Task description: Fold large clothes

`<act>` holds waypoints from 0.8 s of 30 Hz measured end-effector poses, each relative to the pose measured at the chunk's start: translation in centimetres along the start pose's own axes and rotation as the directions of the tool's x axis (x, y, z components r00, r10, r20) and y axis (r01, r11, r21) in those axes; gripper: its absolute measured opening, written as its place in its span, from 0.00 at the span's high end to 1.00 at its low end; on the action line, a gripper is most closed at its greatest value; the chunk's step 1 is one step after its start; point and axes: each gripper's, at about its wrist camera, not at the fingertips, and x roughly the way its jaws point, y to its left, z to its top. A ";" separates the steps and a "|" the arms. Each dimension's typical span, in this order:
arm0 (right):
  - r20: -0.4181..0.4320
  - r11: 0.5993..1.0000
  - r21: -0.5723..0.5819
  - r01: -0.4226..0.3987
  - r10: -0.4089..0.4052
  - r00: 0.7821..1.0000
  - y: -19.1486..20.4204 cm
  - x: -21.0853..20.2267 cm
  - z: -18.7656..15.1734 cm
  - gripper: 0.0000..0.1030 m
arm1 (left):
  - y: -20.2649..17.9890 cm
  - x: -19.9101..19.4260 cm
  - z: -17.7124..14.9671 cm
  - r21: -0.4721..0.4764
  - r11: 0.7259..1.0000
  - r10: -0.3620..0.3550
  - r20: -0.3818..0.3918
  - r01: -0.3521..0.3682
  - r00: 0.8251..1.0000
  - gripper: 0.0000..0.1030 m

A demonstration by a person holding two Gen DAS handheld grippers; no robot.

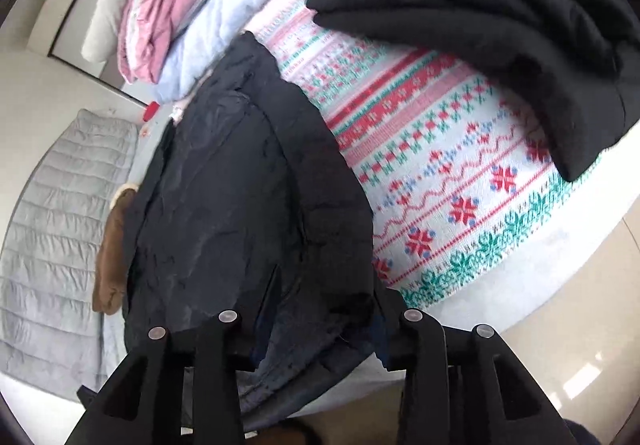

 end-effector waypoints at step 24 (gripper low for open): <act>0.245 0.971 -0.141 -0.193 0.223 0.944 2.0 -6.5 -3.7 0.97 | -1.6 -4.8 -1.5 0.045 0.998 -0.055 0.125 0.050 0.991 0.94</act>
